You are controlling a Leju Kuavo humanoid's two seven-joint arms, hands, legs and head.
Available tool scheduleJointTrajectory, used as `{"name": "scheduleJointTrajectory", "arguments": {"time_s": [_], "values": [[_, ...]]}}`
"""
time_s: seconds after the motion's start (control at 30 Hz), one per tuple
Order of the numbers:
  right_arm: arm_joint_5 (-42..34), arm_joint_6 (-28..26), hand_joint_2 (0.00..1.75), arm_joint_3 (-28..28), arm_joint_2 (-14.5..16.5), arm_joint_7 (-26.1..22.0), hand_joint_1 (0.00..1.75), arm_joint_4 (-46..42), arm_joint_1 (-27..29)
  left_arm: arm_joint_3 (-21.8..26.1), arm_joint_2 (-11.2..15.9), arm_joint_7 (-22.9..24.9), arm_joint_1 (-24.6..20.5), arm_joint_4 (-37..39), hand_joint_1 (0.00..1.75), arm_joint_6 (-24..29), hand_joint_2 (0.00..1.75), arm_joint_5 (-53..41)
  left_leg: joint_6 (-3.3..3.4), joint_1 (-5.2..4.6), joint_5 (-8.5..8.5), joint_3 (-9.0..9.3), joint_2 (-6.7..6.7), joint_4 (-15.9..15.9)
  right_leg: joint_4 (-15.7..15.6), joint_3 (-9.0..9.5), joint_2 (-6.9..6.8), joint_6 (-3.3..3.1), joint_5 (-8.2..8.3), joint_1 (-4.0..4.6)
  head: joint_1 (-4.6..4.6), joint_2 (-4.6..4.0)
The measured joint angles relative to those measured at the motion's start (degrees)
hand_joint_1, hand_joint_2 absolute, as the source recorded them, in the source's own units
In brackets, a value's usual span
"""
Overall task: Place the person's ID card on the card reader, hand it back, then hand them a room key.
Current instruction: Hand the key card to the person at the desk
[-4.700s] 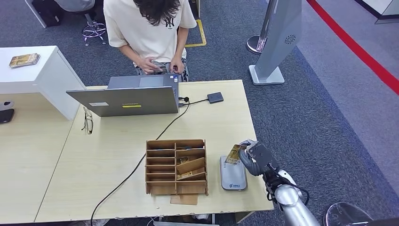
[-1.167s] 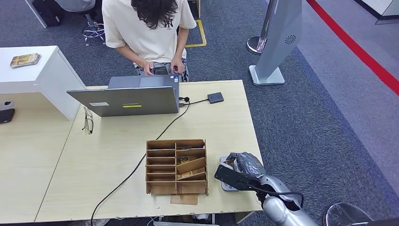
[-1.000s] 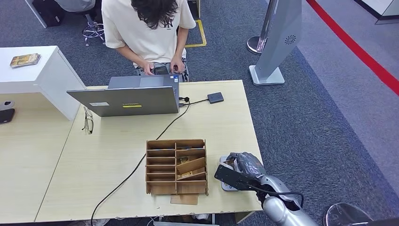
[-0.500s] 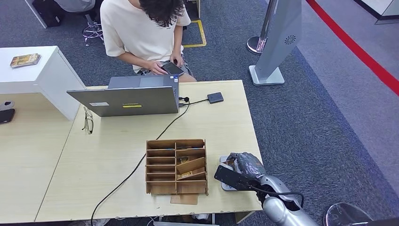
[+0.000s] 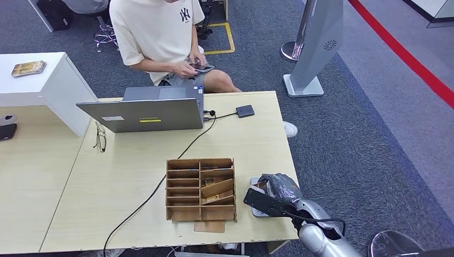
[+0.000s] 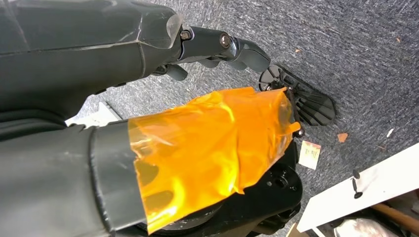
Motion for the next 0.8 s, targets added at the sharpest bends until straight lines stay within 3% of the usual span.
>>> {"name": "scheduleJointTrajectory", "arguments": {"time_s": [0.8], "values": [[0.63, 0.16, 1.75, 0.01, 0.02, -0.08, 1.75, 0.56, -0.51, -0.21, 0.00, 0.20, 0.01, -0.24, 0.00, 0.41, 0.00, 0.30, 0.00, 0.00, 0.00, 0.00, 0.00, 0.00, 0.00, 0.01, 0.00, 0.00, 0.00, 0.00, 0.00, 0.00]]}}
